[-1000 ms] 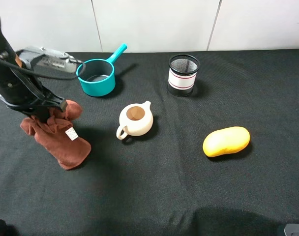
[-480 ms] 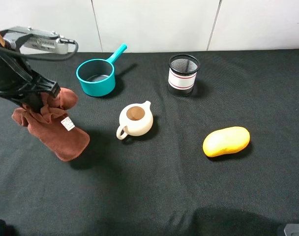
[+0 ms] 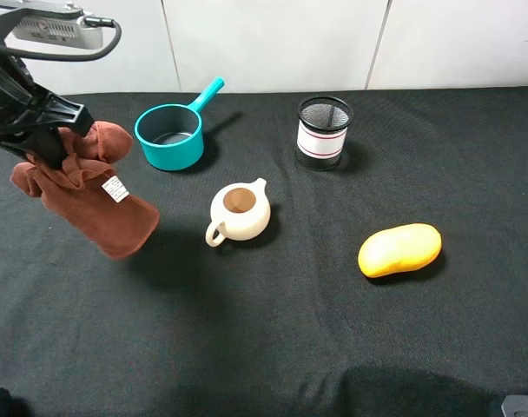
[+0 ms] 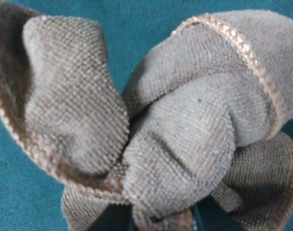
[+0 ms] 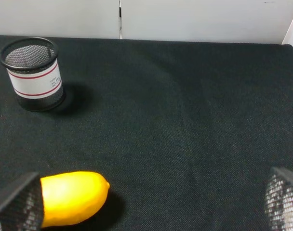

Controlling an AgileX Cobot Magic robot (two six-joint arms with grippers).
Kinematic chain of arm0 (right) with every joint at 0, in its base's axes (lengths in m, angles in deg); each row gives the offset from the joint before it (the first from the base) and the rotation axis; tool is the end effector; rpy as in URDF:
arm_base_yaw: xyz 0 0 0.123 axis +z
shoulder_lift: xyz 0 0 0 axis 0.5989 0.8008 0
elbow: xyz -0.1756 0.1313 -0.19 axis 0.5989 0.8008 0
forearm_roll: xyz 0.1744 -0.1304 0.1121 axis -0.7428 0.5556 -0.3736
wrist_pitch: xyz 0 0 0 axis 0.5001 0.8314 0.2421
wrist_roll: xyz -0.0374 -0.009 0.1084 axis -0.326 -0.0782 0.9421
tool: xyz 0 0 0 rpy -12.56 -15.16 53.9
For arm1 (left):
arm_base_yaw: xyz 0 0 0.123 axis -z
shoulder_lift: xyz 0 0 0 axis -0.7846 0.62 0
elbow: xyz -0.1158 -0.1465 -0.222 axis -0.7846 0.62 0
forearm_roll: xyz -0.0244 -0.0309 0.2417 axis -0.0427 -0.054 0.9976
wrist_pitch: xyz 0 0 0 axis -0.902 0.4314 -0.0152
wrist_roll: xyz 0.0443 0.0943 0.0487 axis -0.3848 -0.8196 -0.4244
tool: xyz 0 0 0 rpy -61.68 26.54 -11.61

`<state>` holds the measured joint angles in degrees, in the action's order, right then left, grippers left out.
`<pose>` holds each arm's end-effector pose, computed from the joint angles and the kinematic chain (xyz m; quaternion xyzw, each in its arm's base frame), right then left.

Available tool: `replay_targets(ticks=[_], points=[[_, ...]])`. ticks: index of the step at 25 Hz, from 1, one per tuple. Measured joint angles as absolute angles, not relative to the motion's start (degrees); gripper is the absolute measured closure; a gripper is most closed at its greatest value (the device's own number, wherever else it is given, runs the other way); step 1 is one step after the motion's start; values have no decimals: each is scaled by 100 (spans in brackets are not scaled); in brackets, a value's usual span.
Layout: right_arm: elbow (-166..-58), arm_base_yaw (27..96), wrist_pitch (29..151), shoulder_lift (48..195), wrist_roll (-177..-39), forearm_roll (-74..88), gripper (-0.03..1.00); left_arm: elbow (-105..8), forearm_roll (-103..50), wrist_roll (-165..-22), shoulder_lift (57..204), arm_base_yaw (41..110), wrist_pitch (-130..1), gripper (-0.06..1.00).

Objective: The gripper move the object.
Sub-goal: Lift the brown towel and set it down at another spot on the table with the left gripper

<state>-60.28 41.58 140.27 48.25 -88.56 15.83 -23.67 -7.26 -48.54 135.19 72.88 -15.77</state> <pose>0.0060 -0.0007 0.2662 -0.0616 0.8417 -0.0005 0.5364 0.2397 -0.0835 0.2520 0.1101 0.9785 -0.0055 0.1741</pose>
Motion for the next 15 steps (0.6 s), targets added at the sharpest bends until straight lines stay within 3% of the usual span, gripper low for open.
replay_targets(ticks=[5, 15], points=[[-6028, 4158, 14027, 4825, -8856, 1583, 27, -2435, -635, -4811, 13519, 7194, -1545, 81], [-6028, 4158, 14027, 4825, -8856, 1583, 27, -2841, -578, -4823, 13626, 6237, -1486, 81]])
